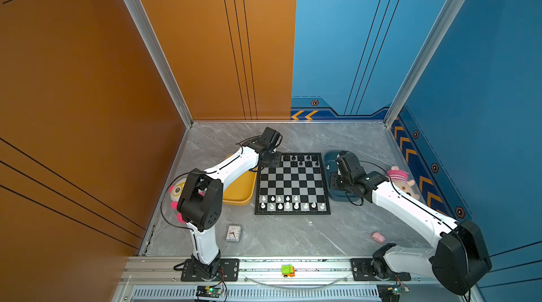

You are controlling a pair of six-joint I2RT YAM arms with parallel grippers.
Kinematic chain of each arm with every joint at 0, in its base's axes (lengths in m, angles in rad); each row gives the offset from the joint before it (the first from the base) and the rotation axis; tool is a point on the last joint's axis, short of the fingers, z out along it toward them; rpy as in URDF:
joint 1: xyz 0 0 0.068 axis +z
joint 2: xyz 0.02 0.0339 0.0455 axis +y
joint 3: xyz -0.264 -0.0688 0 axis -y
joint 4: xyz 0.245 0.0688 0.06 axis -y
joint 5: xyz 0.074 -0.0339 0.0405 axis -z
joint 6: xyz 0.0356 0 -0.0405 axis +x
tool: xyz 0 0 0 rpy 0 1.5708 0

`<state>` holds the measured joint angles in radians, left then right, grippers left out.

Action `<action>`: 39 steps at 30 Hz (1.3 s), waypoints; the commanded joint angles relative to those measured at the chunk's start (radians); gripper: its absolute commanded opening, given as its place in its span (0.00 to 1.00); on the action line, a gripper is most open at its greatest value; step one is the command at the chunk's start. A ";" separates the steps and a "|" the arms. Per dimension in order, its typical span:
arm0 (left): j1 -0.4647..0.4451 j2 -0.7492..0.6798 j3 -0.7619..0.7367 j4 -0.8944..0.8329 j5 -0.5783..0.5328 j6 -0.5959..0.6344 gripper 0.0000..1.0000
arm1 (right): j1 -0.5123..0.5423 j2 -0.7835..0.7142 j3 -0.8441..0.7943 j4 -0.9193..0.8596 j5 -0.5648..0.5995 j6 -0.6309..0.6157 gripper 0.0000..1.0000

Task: Set up the chess pieces on the board
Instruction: 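Carry the black pawn over the board's far rows with the left gripper, then lower the black pawn onto a far-row square and open the left gripper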

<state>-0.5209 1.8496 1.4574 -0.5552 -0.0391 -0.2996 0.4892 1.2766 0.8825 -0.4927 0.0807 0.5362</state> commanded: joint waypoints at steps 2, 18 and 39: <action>-0.019 0.055 0.058 -0.031 0.019 0.012 0.14 | -0.011 0.007 -0.011 0.017 -0.015 -0.010 0.32; -0.034 0.183 0.148 -0.035 -0.004 0.030 0.16 | -0.025 0.019 -0.008 0.011 -0.028 -0.016 0.32; -0.027 0.270 0.227 -0.055 -0.039 0.050 0.16 | -0.031 0.046 -0.002 0.014 -0.035 -0.016 0.32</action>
<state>-0.5446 2.1021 1.6520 -0.5770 -0.0521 -0.2657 0.4641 1.3075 0.8825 -0.4858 0.0547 0.5350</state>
